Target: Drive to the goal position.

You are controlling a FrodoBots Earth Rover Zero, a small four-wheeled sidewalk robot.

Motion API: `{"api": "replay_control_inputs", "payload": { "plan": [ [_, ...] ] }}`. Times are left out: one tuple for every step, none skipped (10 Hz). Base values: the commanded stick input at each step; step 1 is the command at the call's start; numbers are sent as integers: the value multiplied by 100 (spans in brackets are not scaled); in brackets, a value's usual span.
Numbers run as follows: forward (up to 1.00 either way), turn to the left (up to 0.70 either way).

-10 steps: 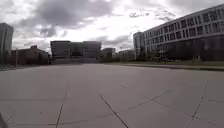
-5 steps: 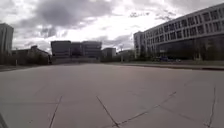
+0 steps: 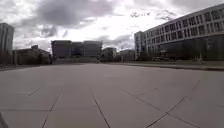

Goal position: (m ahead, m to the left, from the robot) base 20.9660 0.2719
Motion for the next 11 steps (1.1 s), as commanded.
{"api": "replay_control_inputs", "payload": {
  "plan": [
    [50,1],
    [50,1],
    [50,1],
    [50,1],
    [50,1],
    [50,1],
    [50,1],
    [50,1],
    [50,1],
    [50,1],
    [50,1]
  ]
}}
